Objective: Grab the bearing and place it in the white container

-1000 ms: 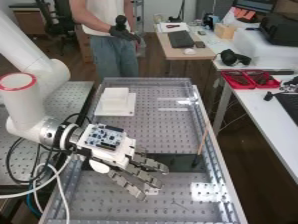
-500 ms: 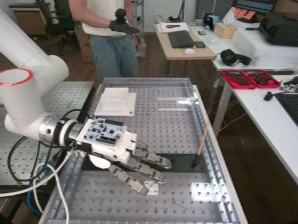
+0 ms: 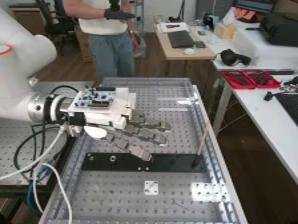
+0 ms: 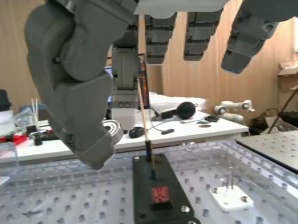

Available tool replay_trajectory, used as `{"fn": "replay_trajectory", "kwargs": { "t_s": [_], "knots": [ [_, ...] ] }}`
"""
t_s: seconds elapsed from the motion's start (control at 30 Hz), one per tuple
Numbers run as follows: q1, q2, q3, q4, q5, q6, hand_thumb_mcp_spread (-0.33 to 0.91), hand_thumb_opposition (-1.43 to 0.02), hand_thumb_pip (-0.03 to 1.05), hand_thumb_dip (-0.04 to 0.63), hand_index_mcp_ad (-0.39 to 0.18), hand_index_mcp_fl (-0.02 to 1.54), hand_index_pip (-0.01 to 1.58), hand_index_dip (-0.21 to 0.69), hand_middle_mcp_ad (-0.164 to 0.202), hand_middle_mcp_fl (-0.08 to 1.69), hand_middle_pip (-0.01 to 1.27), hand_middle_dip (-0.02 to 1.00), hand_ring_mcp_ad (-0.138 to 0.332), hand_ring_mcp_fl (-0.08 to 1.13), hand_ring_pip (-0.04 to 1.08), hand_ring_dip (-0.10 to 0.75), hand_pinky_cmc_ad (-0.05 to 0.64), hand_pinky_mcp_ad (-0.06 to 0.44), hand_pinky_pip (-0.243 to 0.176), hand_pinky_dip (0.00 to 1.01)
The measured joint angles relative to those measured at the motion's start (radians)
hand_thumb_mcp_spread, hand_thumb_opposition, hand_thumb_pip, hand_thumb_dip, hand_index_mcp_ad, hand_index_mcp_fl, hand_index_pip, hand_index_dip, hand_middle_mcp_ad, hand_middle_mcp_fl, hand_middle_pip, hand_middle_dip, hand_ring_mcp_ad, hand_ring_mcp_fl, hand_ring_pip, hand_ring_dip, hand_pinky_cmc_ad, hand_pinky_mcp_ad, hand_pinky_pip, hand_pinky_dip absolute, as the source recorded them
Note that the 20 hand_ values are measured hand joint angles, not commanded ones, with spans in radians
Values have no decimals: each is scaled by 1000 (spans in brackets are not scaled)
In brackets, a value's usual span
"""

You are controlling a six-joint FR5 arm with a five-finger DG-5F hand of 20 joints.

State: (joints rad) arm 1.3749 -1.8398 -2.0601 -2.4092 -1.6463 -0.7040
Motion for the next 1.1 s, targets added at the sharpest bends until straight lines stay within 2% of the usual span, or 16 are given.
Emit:
{"fn": "replay_trajectory", "kwargs": {
  "t_s": [0.2,0.43,0.7,1.1],
  "knots": [
    [49,83,-52,-10,-5,-2,492,-956,483,298,-101,337,1424,281,3,-2,141,140,126,-2,93,42,393,295,-91,176],
    [175,168,-115,-23,81,-14,492,-956,483,298,-101,337,1424,281,5,-2,141,140,127,-2,93,42,393,295,-75,180],
    [342,229,-159,-48,250,-22,492,-956,483,298,-101,337,1424,281,5,-2,141,138,127,-2,93,42,393,293,-75,180],
    [582,271,-202,-75,502,-19,492,-956,483,295,-101,337,1424,281,5,-2,141,138,126,-2,89,42,389,295,-75,180]
  ]
}}
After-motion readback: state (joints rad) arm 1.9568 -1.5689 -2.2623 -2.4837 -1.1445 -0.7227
